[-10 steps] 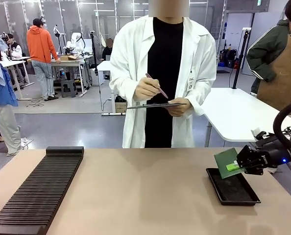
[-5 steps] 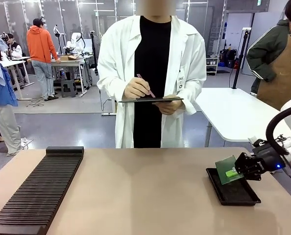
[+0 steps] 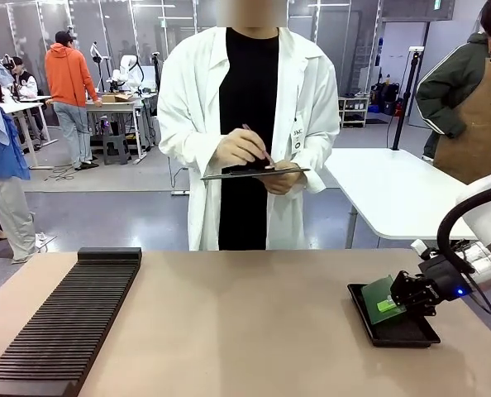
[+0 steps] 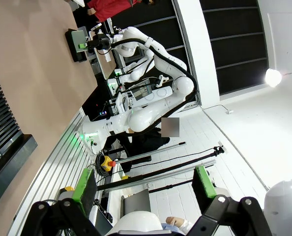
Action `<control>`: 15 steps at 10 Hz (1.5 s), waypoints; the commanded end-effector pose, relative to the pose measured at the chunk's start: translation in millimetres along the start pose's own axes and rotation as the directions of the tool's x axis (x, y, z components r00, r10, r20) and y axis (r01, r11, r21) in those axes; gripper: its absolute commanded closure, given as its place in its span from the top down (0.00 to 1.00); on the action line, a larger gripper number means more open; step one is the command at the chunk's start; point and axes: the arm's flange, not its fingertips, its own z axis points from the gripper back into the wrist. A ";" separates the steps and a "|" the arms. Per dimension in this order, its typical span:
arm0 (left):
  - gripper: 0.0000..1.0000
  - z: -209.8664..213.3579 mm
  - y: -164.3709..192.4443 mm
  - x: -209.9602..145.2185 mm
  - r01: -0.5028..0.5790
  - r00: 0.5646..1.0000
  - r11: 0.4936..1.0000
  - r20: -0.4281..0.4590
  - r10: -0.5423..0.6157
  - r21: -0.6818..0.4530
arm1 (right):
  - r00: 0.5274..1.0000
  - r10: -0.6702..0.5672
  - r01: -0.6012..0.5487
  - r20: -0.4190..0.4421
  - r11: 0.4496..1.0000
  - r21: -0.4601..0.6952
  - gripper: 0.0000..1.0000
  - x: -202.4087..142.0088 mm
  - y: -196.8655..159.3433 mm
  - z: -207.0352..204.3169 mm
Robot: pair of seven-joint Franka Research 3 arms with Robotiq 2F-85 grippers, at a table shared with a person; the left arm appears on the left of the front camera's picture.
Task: Inspect the PCB.
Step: Place the Blank PCB in the ESD tray.
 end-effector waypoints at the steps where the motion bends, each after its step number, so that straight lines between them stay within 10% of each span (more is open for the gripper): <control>1: 1.00 4.6 0.5 3.3 -0.005 1.000 1.000 -0.011 0.005 0.014 | 1.000 0.011 -0.011 0.004 1.000 -0.018 0.22 0.0 4.4 2.4; 7: 1.00 4.6 0.5 3.3 -0.005 1.000 1.000 -0.011 0.005 0.014 | 0.997 0.013 -0.002 0.078 0.989 -0.148 1.00 -24.5 26.9 12.4; 15: 1.00 4.6 0.5 3.3 -0.005 1.000 1.000 -0.011 0.005 0.014 | 0.960 -0.022 0.131 0.279 0.916 -0.378 1.00 -47.7 81.5 39.6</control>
